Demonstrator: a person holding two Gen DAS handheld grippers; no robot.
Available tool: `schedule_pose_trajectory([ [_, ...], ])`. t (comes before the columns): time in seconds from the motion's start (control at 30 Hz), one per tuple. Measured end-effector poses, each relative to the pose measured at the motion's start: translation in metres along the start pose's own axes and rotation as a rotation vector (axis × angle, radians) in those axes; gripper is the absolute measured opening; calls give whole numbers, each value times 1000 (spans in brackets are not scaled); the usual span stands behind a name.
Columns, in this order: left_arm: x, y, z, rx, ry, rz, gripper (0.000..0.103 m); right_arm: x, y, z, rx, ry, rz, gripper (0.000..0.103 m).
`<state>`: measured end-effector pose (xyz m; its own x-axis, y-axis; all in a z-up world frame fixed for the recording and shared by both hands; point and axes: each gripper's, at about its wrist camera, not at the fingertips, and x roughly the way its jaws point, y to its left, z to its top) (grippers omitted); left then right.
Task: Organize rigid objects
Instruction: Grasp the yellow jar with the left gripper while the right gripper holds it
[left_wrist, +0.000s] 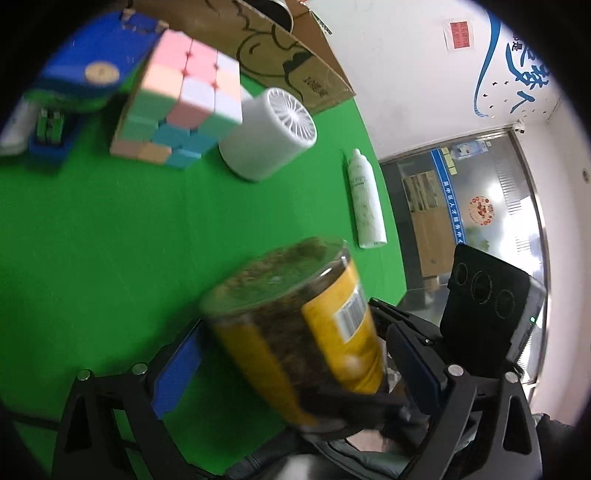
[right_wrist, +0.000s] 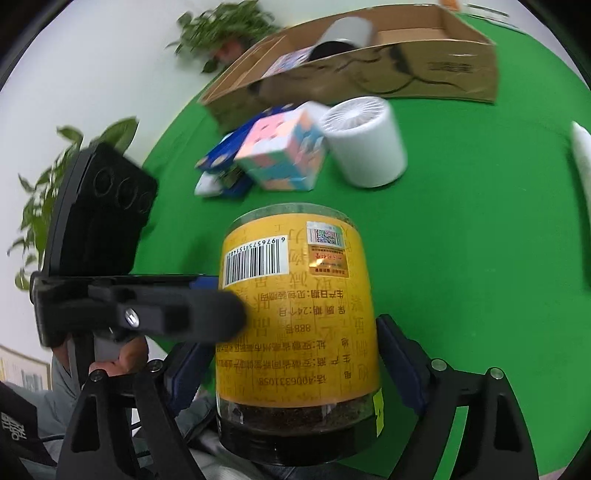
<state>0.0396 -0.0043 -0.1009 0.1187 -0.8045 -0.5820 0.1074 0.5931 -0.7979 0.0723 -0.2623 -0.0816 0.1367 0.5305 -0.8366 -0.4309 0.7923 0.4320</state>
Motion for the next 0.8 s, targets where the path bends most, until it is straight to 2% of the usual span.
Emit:
schedule_pose_trajectory([
  [0.13, 0, 10, 0, -40, -5, 2, 92, 16, 21, -8, -32, 19, -60, 84],
  [0.3, -15, 1, -3, 23, -55, 74, 89, 17, 36, -12, -20, -37, -83, 83],
  [0.37, -24, -9, -1, 70, -85, 105, 87, 8, 41, -13, -35, -66, -96, 83],
  [0.5, -47, -26, 13, 131, -166, 96, 87, -19, 53, 1, -63, -162, -102, 83],
  [0.8, -74, -83, 57, 255, -272, 129, 86, -79, 59, 54, -104, -301, -86, 83],
])
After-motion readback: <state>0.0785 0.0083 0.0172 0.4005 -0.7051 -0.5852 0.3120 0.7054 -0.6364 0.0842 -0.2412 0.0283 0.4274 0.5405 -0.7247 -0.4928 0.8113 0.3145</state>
